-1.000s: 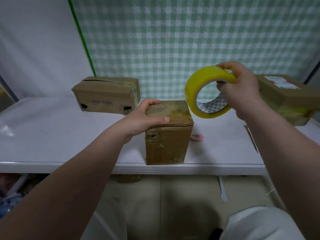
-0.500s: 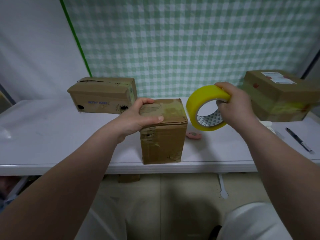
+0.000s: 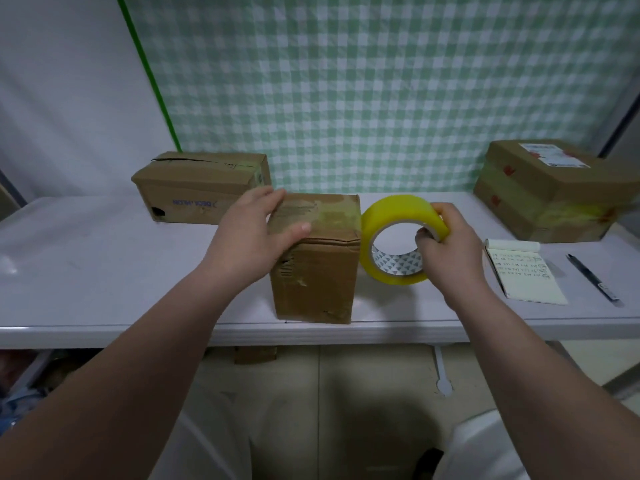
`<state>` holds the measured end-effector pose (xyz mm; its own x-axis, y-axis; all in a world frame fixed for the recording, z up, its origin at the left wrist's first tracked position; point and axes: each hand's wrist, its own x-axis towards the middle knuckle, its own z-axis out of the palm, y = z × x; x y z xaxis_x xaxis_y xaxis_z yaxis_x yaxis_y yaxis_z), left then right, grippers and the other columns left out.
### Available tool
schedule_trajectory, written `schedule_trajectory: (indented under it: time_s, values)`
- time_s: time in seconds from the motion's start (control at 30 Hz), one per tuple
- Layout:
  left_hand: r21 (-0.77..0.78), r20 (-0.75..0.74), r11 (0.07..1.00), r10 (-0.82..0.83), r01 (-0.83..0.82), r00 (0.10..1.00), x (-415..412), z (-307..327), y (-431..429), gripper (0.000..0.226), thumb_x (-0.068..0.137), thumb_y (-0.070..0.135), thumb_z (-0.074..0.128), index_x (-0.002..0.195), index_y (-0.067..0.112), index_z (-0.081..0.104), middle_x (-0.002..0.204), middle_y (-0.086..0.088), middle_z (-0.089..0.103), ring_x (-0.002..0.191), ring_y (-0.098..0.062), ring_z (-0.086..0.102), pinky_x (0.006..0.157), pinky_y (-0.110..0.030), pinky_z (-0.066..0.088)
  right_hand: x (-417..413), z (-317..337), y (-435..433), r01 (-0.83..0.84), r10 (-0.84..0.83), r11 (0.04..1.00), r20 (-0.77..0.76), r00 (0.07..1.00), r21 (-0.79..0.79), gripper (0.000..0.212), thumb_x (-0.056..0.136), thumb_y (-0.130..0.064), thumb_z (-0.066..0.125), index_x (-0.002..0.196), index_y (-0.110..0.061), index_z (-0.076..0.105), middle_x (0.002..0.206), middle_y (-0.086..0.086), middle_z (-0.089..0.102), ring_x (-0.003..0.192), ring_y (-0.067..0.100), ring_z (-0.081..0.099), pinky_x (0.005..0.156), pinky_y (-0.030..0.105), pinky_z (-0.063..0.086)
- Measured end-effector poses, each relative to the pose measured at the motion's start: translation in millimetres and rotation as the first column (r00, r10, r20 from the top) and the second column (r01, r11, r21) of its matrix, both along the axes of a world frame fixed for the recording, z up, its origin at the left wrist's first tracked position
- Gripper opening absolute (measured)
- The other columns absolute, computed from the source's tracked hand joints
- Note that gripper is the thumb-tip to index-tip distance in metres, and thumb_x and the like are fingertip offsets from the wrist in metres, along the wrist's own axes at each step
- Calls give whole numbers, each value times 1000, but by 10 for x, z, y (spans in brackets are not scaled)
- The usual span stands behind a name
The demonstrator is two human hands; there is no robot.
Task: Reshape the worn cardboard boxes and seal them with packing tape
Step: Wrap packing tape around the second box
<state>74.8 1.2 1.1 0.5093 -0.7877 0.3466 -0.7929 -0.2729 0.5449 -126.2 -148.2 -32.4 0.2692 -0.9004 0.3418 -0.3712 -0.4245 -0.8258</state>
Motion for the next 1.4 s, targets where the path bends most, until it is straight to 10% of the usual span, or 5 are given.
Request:
schedule_trajectory:
  time_s: [0.13, 0.37, 0.8, 1.13, 1.4]
  values:
    - [194, 278, 972, 75, -132, 958, -140, -74, -1, 61, 95, 51, 15, 134, 13, 43, 146, -4, 40, 144, -29, 17, 111, -59, 22, 48, -97, 155, 8, -8, 1000, 11, 1000, 20, 27, 87, -3, 51, 109, -19, 55, 77, -6, 55, 77, 19, 50, 63, 25, 31]
    - [288, 427, 946, 13, -149, 904, -425, -44, -105, 88, 83, 71, 3, 148, 15, 24, 156, -3, 23, 146, -18, 12, 114, -58, 1, 20, -167, 239, 25, -30, 998, 79, 996, 66, 27, 88, -2, 50, 107, -20, 54, 76, -10, 53, 69, 4, 49, 58, 23, 36]
    - [330, 451, 944, -167, 10, 877, -760, -25, -207, 49, 101, 33, 29, 149, 36, 18, 159, 10, 11, 147, -20, 7, 111, -65, -3, -16, -233, 293, 31, -42, 996, 129, 991, 86, 32, 89, -4, 50, 116, -21, 53, 88, -1, 59, 81, 19, 51, 70, 25, 35]
    - [376, 353, 926, -125, -18, 927, -543, 63, -197, 63, 95, 49, 36, 151, 31, 11, 160, 2, 8, 147, -20, 7, 116, -53, 11, -34, -246, 317, -34, -4, 981, 193, 981, 193, 25, 88, -16, 61, 109, -27, 53, 81, -7, 59, 75, 9, 56, 60, 15, 42]
    - [275, 235, 960, -115, 47, 965, -347, 89, -132, 59, 95, 41, 43, 149, 32, 23, 159, 3, 16, 146, -20, 12, 114, -60, 3, 71, -110, 366, -227, 95, 908, 352, 931, 353, 21, 80, -20, 75, 92, -25, 58, 93, -1, 66, 93, 22, 66, 81, 53, 56]
